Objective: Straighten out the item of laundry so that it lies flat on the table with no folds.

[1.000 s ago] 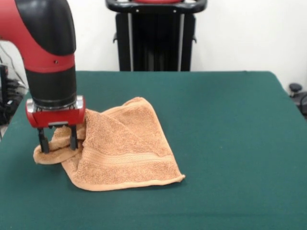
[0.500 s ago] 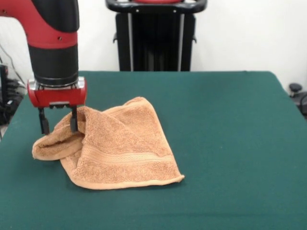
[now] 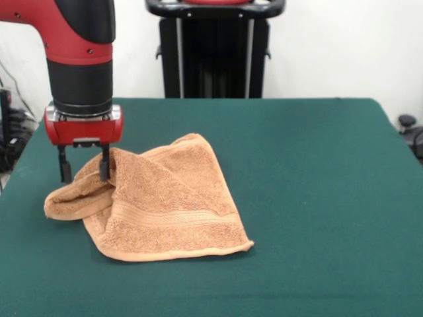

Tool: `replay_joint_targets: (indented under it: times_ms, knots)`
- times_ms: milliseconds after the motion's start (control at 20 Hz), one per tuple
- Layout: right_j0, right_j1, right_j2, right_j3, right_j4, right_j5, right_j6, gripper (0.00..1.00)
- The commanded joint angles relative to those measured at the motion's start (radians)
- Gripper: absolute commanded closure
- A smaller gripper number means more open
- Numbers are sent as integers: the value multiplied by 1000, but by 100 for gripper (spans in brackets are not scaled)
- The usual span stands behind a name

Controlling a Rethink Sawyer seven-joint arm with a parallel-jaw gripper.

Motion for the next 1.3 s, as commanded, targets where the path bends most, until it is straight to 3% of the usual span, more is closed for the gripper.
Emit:
replay_joint_targets:
  times_ms: [50, 1200, 1250, 1300]
  knots:
    - [27, 39, -7, 143, 7, -27, 148, 0]
    - [34, 51, 10, 123, 24, -38, 129, 0]
    - [33, 53, 11, 121, 29, -31, 130, 100]
    - [31, 53, 15, 123, 29, -35, 128, 100]
